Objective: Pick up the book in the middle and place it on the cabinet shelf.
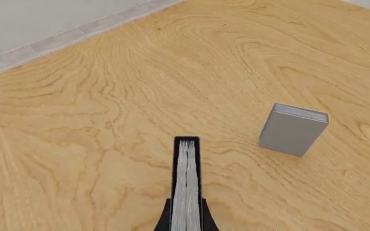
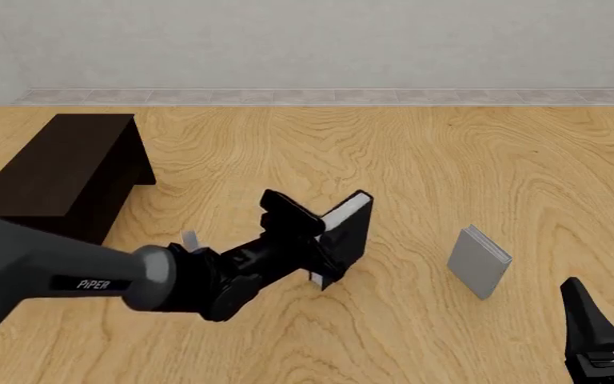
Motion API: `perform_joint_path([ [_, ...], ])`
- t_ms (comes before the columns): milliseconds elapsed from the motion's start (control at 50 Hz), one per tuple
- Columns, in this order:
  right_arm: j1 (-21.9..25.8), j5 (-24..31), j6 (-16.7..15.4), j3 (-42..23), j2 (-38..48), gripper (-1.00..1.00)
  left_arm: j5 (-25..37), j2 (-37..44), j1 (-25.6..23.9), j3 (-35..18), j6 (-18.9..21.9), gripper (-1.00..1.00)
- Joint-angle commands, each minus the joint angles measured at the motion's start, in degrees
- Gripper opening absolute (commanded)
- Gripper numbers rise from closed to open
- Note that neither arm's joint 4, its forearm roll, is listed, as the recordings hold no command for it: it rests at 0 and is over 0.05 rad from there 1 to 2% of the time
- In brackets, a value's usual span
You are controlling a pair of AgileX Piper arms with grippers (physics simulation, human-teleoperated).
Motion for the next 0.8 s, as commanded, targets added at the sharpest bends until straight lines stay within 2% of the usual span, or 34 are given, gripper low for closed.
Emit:
perform_joint_path([
  [20, 0.0, 0.0, 0.0, 0.0, 0.0, 1.00, 0.5, -1.9, -0.2, 1.0, 1.1, -1.00],
  [800, 0.0, 0.0, 0.0, 0.0, 0.0, 1.00, 2.6, -18.8, 0.4, 7.2, 1.1, -1.00],
])
